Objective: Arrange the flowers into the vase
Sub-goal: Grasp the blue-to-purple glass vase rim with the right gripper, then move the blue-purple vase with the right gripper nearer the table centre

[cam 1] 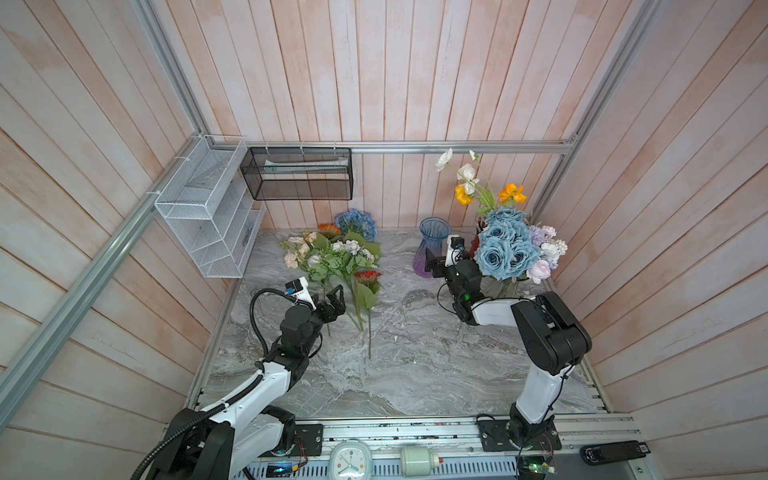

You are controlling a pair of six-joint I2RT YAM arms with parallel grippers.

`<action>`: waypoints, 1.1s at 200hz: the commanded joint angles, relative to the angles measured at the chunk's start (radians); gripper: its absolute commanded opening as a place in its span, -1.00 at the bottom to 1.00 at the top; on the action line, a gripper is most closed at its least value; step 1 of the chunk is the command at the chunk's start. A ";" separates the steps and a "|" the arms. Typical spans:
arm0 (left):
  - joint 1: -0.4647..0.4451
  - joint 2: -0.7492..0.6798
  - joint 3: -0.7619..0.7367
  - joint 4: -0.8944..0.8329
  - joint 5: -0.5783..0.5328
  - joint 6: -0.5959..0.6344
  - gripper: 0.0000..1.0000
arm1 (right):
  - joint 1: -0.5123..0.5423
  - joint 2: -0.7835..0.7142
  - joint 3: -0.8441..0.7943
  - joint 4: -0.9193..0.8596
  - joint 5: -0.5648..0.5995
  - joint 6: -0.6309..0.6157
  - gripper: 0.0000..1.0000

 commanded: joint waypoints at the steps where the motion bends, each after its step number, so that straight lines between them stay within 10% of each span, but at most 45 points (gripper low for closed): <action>1: 0.010 0.015 -0.007 0.031 0.002 0.010 1.00 | -0.005 0.049 0.060 0.030 -0.039 -0.029 0.96; 137: 0.017 0.005 -0.030 0.032 0.034 -0.040 1.00 | -0.055 0.249 0.241 0.130 -0.139 -0.072 0.90; 220: 0.017 -0.008 -0.035 0.024 0.035 -0.047 1.00 | -0.053 0.271 0.228 0.210 -0.200 -0.140 0.04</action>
